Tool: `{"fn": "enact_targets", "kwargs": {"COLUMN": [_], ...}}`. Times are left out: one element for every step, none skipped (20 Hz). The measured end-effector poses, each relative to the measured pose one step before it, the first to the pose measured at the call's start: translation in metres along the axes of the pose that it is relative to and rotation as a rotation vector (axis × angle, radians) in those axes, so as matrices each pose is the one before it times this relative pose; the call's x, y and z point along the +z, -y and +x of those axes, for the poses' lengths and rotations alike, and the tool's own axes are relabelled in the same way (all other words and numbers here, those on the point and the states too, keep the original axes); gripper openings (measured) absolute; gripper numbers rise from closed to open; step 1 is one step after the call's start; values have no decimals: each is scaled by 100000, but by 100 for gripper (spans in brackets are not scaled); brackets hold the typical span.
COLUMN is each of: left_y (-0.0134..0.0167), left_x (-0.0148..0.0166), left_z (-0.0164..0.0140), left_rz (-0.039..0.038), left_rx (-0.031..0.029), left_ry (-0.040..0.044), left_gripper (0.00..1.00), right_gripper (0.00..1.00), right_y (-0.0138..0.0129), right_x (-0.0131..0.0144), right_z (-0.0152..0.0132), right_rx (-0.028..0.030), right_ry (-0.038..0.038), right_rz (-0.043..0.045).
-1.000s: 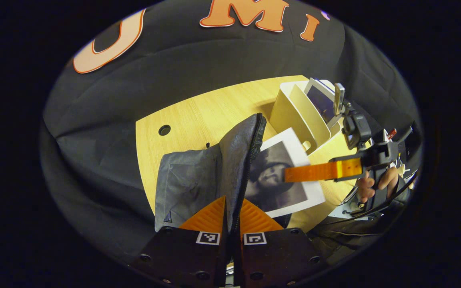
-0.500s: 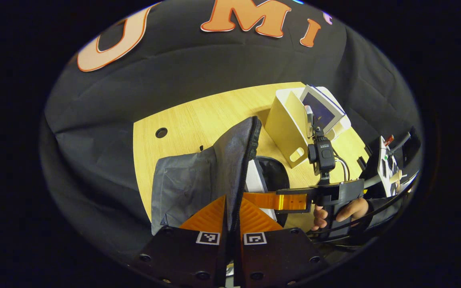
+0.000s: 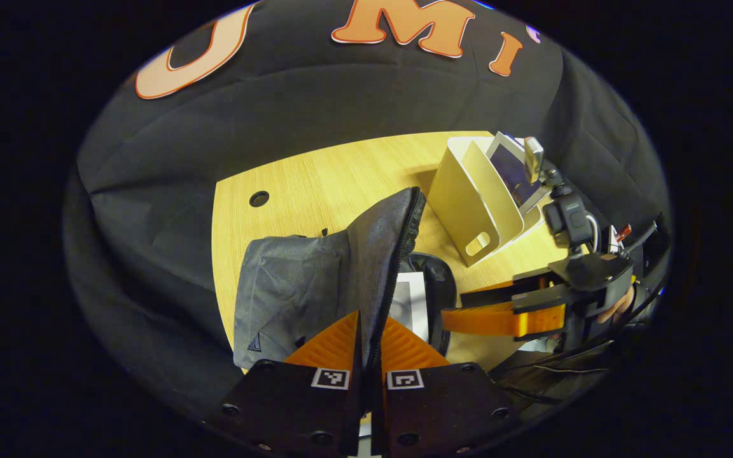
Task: Open the schoolbag, grab two books from the bookshelf and put them into the schoolbag.
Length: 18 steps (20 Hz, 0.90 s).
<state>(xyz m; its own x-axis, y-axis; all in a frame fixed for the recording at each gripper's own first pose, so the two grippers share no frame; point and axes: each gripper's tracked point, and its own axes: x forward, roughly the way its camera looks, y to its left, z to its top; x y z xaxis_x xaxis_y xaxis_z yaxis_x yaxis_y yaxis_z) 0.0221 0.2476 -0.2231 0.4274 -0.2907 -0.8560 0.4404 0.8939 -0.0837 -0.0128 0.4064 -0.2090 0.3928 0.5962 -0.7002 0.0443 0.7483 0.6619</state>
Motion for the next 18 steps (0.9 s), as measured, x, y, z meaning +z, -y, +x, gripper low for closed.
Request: {"fn": "enact_targets", "kwargs": {"left_y": [95, 196, 168, 112, 17, -7, 92, 89, 186, 129, -12, -170, -72, -163, -122, -66, -49, 23], "left_x": [-166, -139, -96, -259, -8, -304, -194, -224, -207, -230, -348, -361, -425, -261, -199, -73, -92, 32], "left_z": [185, 231, 180, 143, 57, 5, 90, 147, 109, 93, 182, 118, 71, 30, 104, -8, -33, -18], "left_rz": [-916, -1023, -811, -364, -211, -446, -546, -645, -655, -491, 152, -27, -695, -1395, -933, -585, -338, -195], "left_rx": [82, -77, 151, 441, 642, 456, 306, 306, 235, 174, 280, 711, -21, 212, 121, 358, 228, 160], "left_ry": [-252, -244, -77, -381, -211, -523, -404, -492, -294, -174, -355, -695, -789, -448, -117, 101, -55, 146], "left_gripper": [7, 7, 7, 7, 7, 7, 7, 7, 7, 7, 7, 7, 7, 7, 8, 8, 7, 7], "right_gripper": [85, 86, 87, 89, 92, 92, 94, 95, 95, 95, 95, 95, 95, 95, 96, 96, 95, 95], "right_y": [384, 179, 364, 409, 504, 161, -91, 124, 102, 534, 742, 599, 608, 648, 618, 826, 641, 752], "right_x": [191, 155, 268, 358, 373, 143, 464, 376, 611, 537, 690, 780, 702, 807, 592, 843, 998, 837], "right_z": [-696, -897, -998, -1082, -981, -1008, -1090, -998, -1023, -893, -932, -968, -807, -1120, -822, -766, -494, -510], "right_rx": [-1026, -721, -954, -1102, -1033, 193, 1313, 250, 263, -1466, -1992, -1943, -1788, -1895, -1576, -2091, -2068, -1612], "right_ry": [194, 89, 39, 140, 82, -629, -133, -402, 488, 680, 825, 822, 658, 75, 383, 98, 450, 148], "right_rz": [-1449, -1535, -1505, -1799, -1604, -812, -197, -250, -872, -1947, -2444, -2322, -1485, -1508, -635, -610, -760, -376]}}
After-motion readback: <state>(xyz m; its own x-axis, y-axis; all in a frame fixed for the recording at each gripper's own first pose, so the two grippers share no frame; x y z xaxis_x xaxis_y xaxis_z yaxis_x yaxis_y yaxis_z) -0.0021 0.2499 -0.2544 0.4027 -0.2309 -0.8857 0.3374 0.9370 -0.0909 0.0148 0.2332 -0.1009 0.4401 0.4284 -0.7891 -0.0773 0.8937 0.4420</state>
